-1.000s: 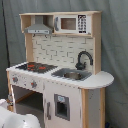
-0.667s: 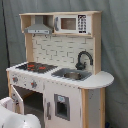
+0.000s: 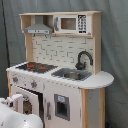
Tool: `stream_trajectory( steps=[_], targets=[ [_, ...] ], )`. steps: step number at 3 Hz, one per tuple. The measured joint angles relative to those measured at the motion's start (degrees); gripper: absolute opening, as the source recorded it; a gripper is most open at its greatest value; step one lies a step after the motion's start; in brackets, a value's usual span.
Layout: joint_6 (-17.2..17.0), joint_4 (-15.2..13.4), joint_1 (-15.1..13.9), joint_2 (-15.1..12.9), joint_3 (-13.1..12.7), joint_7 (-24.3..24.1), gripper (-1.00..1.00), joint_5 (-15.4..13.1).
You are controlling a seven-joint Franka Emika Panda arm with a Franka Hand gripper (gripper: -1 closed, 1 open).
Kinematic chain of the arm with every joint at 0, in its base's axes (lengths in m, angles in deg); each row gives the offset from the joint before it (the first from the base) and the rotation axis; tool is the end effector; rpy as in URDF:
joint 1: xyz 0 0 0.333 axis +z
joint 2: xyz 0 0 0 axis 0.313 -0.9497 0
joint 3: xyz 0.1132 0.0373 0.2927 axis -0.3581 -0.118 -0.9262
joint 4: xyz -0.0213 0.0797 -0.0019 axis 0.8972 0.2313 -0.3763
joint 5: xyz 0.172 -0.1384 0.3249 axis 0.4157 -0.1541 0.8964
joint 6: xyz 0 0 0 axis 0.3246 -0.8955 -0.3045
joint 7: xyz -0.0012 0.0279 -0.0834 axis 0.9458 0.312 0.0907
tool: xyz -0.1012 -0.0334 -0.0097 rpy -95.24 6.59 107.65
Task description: Play with the kitchen
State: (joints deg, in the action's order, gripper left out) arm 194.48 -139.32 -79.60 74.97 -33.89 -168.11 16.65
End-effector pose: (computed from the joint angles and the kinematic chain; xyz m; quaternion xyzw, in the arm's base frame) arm 0.3213 0.4368 0.1791 0.7179 0.1285 0.5793 0.3641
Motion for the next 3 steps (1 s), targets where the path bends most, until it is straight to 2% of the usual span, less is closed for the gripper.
stream_trajectory(
  steps=[1,3],
  targets=[
    [1.9,-2.7,2.2,-0.1,2.3,-3.3,1.00,-1.0],
    [-1.6,-3.3,11.1,-0.1,6.2,3.9,1.00,-1.2]
  ],
)
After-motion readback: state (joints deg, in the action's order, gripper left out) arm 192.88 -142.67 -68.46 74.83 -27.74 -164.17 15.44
